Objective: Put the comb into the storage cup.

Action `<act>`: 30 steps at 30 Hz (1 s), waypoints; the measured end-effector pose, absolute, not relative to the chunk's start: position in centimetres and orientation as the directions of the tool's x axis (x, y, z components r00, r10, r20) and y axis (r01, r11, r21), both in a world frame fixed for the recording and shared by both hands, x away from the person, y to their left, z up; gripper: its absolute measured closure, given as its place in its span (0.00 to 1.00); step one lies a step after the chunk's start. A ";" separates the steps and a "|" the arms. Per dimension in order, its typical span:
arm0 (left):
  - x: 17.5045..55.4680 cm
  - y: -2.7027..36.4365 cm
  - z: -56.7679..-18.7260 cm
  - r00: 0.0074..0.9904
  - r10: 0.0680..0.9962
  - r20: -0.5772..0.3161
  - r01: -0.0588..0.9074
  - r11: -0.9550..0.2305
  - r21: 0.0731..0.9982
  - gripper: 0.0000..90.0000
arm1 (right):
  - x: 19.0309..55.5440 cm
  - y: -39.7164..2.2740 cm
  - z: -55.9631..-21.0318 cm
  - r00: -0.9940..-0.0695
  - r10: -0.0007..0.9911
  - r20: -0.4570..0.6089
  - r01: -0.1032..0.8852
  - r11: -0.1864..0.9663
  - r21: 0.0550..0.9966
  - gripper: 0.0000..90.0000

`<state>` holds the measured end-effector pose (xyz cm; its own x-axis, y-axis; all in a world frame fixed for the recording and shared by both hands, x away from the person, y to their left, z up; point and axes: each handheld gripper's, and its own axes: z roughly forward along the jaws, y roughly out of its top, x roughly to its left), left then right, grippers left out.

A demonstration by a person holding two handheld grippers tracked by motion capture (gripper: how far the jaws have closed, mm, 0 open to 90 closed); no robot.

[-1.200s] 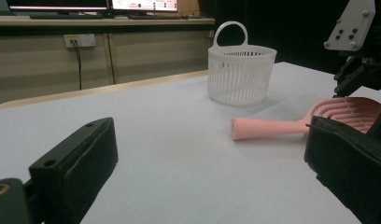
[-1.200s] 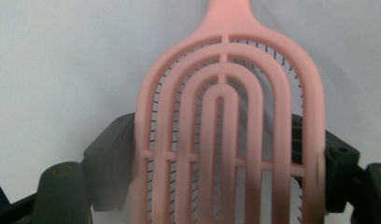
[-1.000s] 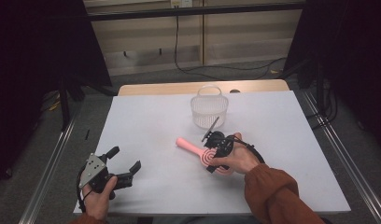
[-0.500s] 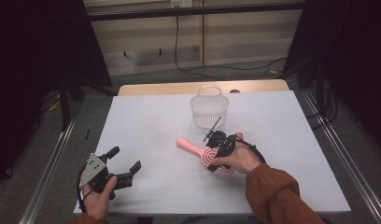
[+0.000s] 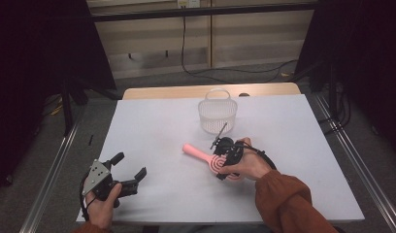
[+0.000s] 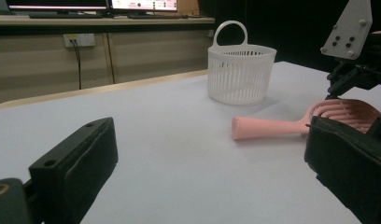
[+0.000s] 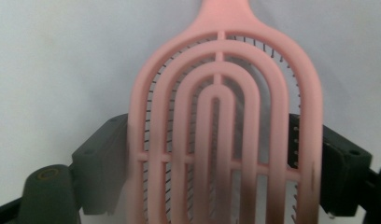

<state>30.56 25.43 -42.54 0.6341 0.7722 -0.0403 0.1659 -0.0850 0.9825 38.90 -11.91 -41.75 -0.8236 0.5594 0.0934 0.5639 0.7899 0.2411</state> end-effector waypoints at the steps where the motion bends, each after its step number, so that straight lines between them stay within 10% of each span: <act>1: 30.6 25.4 -42.5 0.632 0.774 -0.042 0.167 -0.084 0.982 0.03 | 38.9 -11.9 -41.7 -0.822 0.563 0.084 0.565 0.789 0.241 0.17; 30: 30.6 25.5 -42.6 0.637 0.770 -0.041 0.169 -0.087 0.982 0.03 | 38.8 -12.0 -41.3 -0.808 0.588 0.039 0.579 0.780 0.237 0.22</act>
